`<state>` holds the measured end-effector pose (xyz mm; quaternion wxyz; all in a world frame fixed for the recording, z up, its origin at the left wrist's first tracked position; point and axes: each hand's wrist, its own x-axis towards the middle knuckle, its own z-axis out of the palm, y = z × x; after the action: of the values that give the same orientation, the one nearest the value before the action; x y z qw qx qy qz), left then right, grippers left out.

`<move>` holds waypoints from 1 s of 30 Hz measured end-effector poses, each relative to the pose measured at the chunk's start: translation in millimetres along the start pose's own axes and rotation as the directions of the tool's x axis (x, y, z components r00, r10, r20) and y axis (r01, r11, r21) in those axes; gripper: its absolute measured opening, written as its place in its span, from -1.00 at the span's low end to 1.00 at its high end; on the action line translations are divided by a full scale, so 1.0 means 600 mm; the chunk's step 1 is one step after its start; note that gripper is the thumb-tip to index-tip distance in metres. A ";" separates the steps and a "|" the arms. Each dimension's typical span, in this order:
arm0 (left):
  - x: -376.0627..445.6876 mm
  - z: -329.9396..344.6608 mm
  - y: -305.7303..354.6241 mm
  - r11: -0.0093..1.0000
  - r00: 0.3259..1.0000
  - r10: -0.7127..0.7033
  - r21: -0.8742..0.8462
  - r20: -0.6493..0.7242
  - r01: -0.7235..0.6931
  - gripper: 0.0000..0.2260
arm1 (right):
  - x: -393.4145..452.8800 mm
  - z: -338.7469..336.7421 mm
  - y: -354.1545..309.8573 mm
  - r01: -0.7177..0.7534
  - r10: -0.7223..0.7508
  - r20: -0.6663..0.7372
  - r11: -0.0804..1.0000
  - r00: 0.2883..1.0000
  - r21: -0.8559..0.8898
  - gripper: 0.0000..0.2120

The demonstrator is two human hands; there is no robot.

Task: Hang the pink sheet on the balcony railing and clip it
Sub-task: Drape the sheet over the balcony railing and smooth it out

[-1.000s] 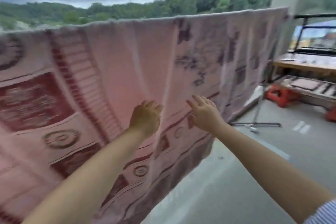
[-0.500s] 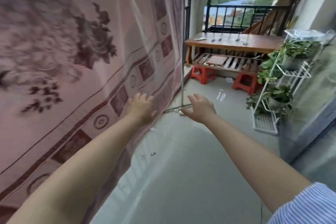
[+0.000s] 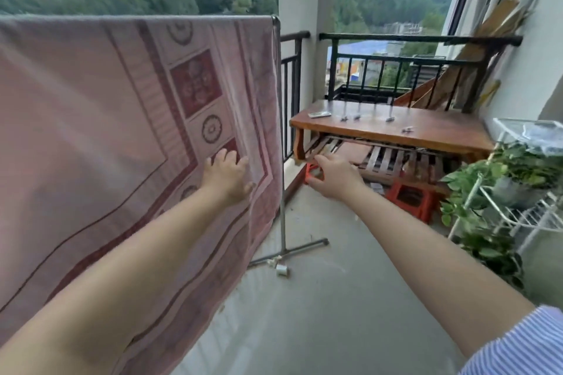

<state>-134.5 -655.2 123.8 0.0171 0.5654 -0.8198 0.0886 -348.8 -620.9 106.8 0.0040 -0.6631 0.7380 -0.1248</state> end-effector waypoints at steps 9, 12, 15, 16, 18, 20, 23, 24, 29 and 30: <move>0.382 0.015 0.080 0.984 0.984 -0.172 -0.047 0.036 0.173 -0.47 | 0.420 0.011 0.116 0.233 -0.237 0.026 0.967 0.971 0.104 -0.41; 0.488 -0.019 0.066 0.962 0.964 -0.266 -0.070 -0.015 0.264 -0.46 | 0.563 -0.027 0.117 0.346 -0.348 -0.013 0.926 0.937 0.147 -0.42; 0.566 -0.078 0.046 0.951 0.938 -0.308 -0.069 -0.161 0.301 -0.45 | 0.692 -0.084 0.090 0.511 -0.476 -0.199 0.834 0.857 0.206 -0.49; 0.576 -0.100 0.041 0.957 0.927 -0.290 -0.049 -0.238 0.286 -0.45 | 0.719 -0.101 0.079 0.547 -0.489 -0.266 0.806 0.831 0.226 -0.49; 0.604 -0.140 0.030 0.958 0.863 -0.257 0.006 -0.436 0.288 -0.45 | 0.786 -0.134 0.054 0.619 -0.495 -0.419 0.748 0.761 0.241 -0.48; 0.639 -0.173 0.018 0.939 0.758 -0.248 0.042 -0.603 0.341 -0.48 | 0.855 -0.164 0.032 0.656 -0.461 -0.558 0.724 0.690 0.213 -0.51; 0.698 -0.200 -0.006 0.895 0.702 -0.301 0.063 -0.645 0.441 -0.52 | 0.934 -0.195 0.012 0.649 -0.452 -0.591 0.743 0.668 0.165 -0.62; 0.717 -0.202 -0.013 0.878 0.703 -0.329 0.070 -0.631 0.474 -0.54 | 0.956 -0.200 0.010 0.672 -0.511 -0.558 0.731 0.653 0.118 -0.67; 0.788 -0.199 -0.031 0.832 0.658 -0.310 0.139 -0.687 0.537 -0.76 | 1.053 -0.226 0.026 0.925 -0.857 -0.386 0.380 0.341 -0.026 -0.65; 0.797 -0.197 -0.031 0.828 0.640 -0.293 0.147 -0.710 0.542 -0.79 | 1.071 -0.235 0.032 0.952 -0.883 -0.368 0.306 0.290 0.017 -0.65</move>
<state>-297.9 -1084.0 303.6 0.2260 0.6665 -0.5738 0.4189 -468.9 -1223.6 342.2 -0.0993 -0.9344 0.1895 -0.2850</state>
